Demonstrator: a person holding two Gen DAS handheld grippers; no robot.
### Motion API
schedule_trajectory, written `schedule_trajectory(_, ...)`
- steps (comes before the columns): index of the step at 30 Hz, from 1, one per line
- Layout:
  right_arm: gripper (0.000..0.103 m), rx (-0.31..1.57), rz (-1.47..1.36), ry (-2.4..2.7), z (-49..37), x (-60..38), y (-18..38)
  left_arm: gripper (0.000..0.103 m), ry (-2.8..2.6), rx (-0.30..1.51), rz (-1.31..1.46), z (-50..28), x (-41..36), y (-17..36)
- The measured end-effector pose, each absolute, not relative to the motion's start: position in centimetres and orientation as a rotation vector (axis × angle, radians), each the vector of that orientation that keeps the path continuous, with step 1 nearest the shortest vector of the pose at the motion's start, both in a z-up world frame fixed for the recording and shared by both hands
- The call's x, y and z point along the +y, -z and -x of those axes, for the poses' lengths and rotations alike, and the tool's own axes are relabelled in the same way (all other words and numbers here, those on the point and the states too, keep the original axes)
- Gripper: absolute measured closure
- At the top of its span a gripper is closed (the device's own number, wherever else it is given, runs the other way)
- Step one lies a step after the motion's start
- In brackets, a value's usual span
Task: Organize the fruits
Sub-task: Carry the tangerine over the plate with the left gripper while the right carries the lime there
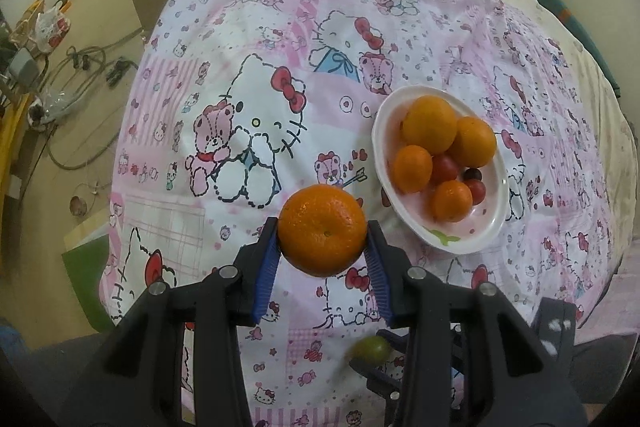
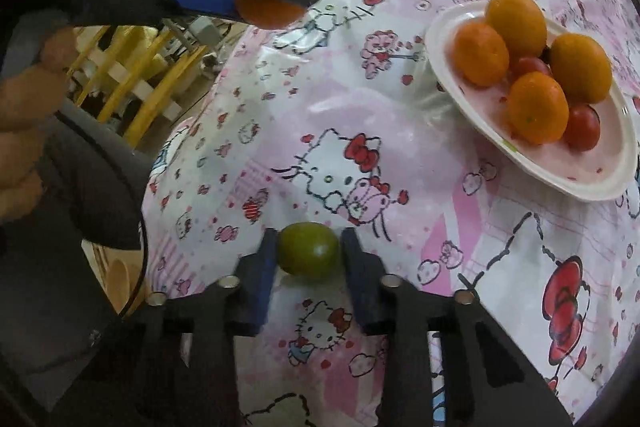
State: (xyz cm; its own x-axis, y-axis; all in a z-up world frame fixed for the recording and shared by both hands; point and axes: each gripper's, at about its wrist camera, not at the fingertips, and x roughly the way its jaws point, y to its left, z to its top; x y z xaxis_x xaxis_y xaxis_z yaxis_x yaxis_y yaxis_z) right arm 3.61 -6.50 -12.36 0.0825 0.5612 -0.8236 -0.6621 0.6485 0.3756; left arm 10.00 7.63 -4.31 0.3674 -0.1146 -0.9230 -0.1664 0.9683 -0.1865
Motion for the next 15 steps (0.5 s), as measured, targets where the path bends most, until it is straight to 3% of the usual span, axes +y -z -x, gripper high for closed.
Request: schedule_trajectory(15,0.073,1.051,-0.249,-0.729,-11.5,-17.7,6.0,0.066,0.102,1.270,0.120,-12.3,0.8,6.7)
